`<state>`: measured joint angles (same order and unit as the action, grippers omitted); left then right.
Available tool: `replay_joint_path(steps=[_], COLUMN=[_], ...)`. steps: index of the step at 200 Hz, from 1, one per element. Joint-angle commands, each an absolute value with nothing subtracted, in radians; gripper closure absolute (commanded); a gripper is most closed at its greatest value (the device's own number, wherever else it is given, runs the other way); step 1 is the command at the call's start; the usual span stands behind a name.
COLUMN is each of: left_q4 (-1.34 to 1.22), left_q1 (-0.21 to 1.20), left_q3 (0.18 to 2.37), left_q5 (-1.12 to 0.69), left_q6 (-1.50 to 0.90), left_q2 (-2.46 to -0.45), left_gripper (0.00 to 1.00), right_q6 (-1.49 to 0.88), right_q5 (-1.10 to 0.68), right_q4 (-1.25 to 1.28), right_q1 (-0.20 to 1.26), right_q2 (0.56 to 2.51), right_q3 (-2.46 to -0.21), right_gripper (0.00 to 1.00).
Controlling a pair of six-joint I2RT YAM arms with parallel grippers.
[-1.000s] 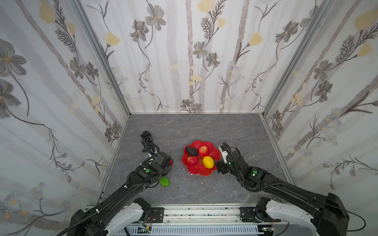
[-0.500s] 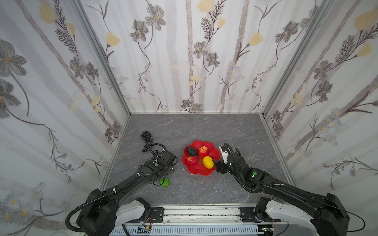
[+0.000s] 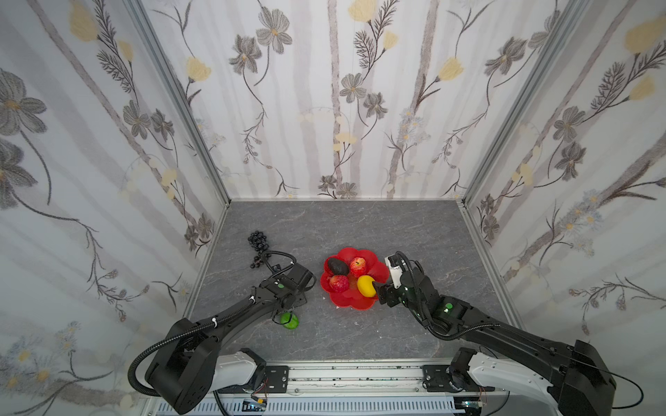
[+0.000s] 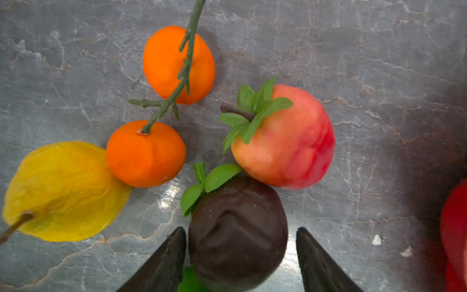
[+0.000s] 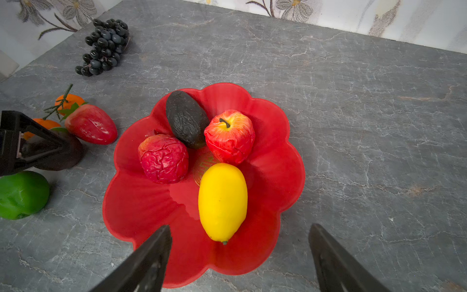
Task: Arrange fruit in a fruit bowl
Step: Pick up the fruit from the middle-left of the table.
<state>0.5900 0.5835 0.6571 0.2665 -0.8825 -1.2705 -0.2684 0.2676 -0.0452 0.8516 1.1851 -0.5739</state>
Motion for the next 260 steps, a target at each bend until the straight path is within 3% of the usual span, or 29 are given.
replay_joint_path(steps=[1, 45, 116, 166, 260], left_q4=[0.581, 0.568, 0.563, 0.579, 0.528], left_q1=[0.576, 0.566, 0.566, 0.566, 0.59], left_q3=[0.66, 0.656, 0.649, 0.646, 0.725], left_q5=[0.293, 0.289, 0.285, 0.295, 0.246], left_q6=[-0.873, -0.855, -0.842, -0.836, -0.635], left_q2=[-1.285, -1.304, -1.297, -1.264, -1.059], left_gripper=[0.3, 0.3, 0.43, 0.45, 0.5], right_q6=[-0.276, -0.275, -0.276, -0.276, -0.285], right_q5=[0.254, 0.249, 0.25, 0.253, 0.275], right_q4=[-0.002, -0.002, -0.001, 0.0, -0.004], right_q1=[0.853, 0.853, 0.853, 0.853, 0.853], right_q2=[1.195, 1.211, 1.216, 1.218, 1.193], right_q3=[-0.575, -0.581, -0.582, -0.582, -0.58], right_gripper=[0.14, 0.14, 0.14, 0.14, 0.14])
